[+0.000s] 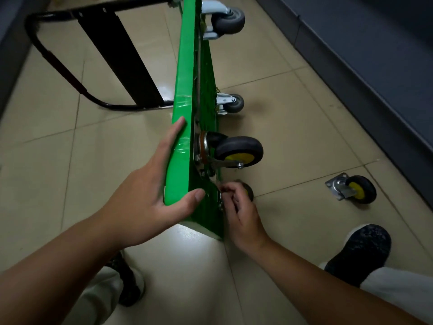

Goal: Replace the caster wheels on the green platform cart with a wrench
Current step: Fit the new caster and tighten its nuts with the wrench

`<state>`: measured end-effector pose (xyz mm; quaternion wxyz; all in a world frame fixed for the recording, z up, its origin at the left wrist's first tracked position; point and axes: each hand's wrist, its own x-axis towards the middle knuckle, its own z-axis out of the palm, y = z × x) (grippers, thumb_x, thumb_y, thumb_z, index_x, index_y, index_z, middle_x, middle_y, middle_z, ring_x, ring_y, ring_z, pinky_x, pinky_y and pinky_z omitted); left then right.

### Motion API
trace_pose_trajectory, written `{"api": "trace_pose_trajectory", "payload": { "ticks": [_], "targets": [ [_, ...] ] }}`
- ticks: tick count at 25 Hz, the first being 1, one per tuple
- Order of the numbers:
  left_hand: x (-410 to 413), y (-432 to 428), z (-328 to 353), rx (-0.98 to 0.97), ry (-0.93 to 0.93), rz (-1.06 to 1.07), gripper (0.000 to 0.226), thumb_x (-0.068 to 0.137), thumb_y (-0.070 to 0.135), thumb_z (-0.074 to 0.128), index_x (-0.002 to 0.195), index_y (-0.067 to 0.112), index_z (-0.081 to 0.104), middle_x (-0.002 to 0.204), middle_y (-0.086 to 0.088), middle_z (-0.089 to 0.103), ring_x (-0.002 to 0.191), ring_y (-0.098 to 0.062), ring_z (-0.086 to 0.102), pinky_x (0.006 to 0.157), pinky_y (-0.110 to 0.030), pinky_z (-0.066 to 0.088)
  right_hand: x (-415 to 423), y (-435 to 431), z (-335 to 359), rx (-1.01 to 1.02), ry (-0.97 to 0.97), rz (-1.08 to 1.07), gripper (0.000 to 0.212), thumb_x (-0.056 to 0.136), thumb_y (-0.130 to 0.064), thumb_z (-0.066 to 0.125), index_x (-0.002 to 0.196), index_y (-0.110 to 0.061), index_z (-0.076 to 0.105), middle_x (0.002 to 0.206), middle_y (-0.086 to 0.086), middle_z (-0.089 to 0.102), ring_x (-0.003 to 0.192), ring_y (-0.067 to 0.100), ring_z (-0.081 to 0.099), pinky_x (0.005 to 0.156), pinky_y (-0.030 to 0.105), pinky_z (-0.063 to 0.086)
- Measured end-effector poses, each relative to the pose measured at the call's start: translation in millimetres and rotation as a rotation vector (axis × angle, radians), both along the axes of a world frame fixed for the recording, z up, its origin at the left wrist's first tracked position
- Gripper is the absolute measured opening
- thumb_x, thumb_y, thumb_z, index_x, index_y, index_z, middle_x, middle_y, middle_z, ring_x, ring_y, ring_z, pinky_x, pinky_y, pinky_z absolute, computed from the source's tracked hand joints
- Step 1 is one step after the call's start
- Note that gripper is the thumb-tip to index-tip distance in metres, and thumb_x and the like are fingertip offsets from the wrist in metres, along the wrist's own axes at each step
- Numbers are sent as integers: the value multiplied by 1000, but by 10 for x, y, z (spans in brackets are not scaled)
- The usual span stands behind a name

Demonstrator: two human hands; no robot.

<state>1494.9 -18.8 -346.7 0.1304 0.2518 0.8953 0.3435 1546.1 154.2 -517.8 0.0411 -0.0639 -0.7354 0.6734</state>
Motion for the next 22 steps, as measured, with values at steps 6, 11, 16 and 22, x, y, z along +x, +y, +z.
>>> {"api": "trace_pose_trajectory", "payload": {
  "ticks": [6, 11, 16, 22],
  "targets": [
    [23, 10, 24, -11, 12, -4, 98, 76, 71, 53, 155, 54, -3, 115, 58, 38, 85, -6, 68, 66, -37, 61, -110, -81, -116, 13, -6, 176, 23, 107, -25, 38, 125, -31, 52, 107, -23, 63, 103, 0, 62, 83, 20, 52],
    [34, -8, 27, -21, 13, 6, 96, 76, 70, 52, 154, 56, -3, 114, 56, 40, 79, -6, 67, 63, -38, 60, -212, 0, -81, 130, -36, 301, 29, 108, -33, 29, 128, -23, 48, 105, 5, 66, 95, 17, 65, 80, 39, 54],
    [47, -2, 39, -26, 38, -1, 96, 77, 70, 51, 154, 56, -4, 114, 61, 37, 82, -4, 66, 68, -35, 59, -160, 49, 144, 200, -124, 313, 23, 110, -32, 30, 120, -24, 49, 93, 2, 64, 84, 12, 63, 66, 27, 47],
    [44, -9, 11, -8, 27, 15, 96, 74, 74, 49, 151, 60, -6, 114, 25, 54, 72, -5, 65, 62, -31, 54, 65, -44, 690, -205, -380, 324, 27, 108, -42, 35, 96, -25, 53, 56, -6, 48, 45, 15, 48, 47, 29, 40]
  ]
}}
